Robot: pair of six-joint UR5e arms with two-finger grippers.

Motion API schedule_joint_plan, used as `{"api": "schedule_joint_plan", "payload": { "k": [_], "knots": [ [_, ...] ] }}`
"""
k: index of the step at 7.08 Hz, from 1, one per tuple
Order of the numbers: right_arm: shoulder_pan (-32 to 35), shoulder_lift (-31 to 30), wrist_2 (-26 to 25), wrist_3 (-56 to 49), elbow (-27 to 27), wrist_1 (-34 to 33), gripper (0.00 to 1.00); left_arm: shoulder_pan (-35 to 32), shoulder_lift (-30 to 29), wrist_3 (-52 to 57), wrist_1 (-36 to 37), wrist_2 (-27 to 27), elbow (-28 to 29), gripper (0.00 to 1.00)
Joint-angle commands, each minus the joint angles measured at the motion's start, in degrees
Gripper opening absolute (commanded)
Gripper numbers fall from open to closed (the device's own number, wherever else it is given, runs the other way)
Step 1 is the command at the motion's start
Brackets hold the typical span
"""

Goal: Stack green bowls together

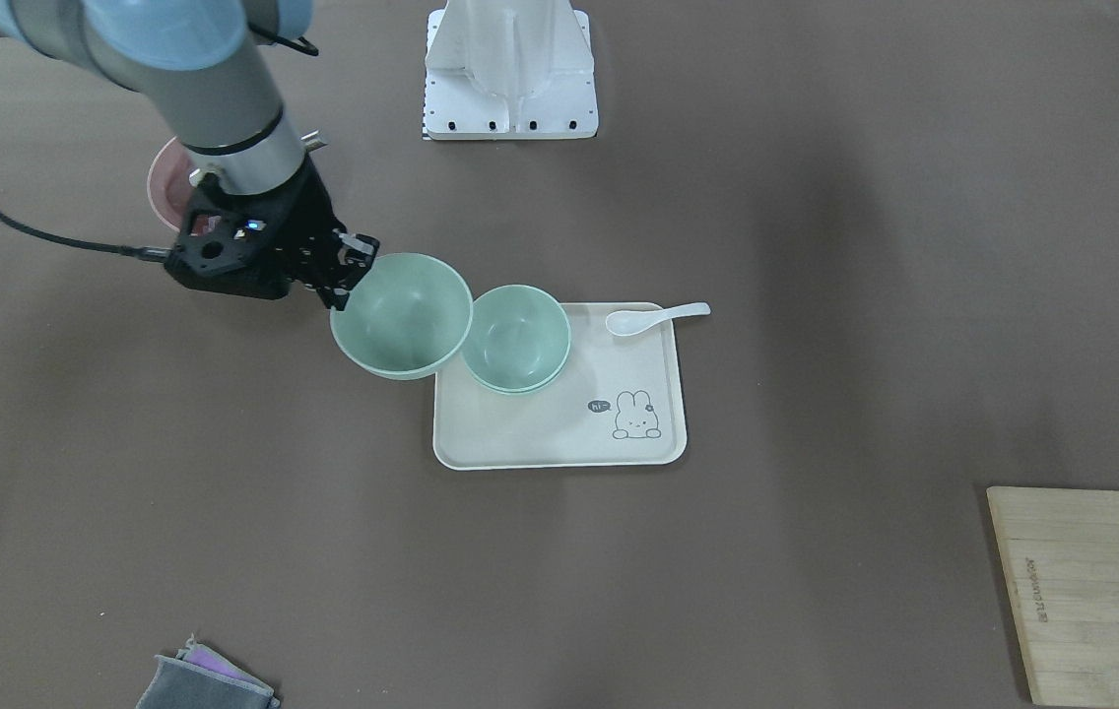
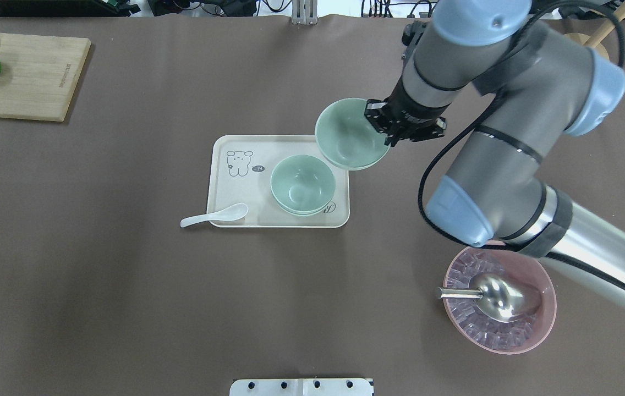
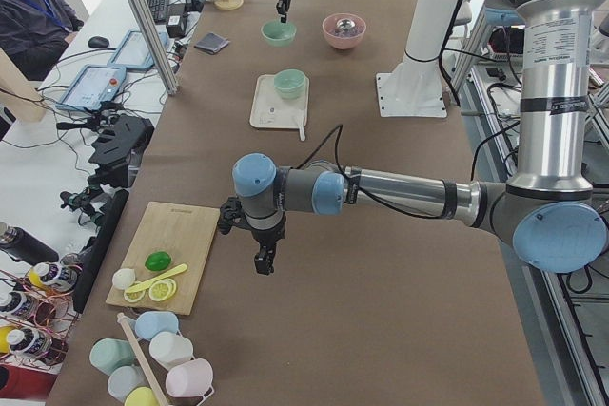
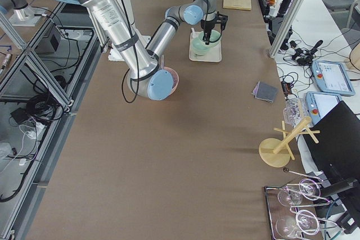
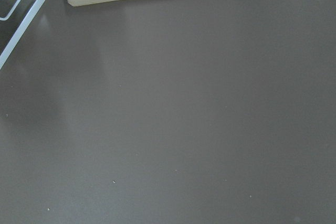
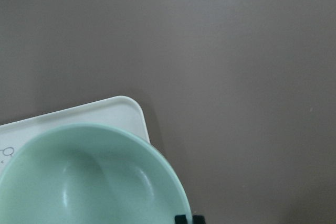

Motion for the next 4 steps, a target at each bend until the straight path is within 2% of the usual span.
{"api": "schedule_joint_plan", "payload": {
  "k": [1,3,4],
  "knots": [
    [-5.9,3.03,-3.54,3.24,-2.37,0.12,0.0,0.03,1.39,0.0,-0.05,0.0,0.03,0.98],
    [-7.14,7.14,-3.63,3.23,-7.36,1.52,0.0,0.03,1.92,0.0,0.04,0.0,0.12,0.98],
    [-7.76,7.34,-3.63,3.23,-9.56,4.22,0.0,0.03,2.27,0.0,-0.05,0.0,0.64,0.98]
  ]
}}
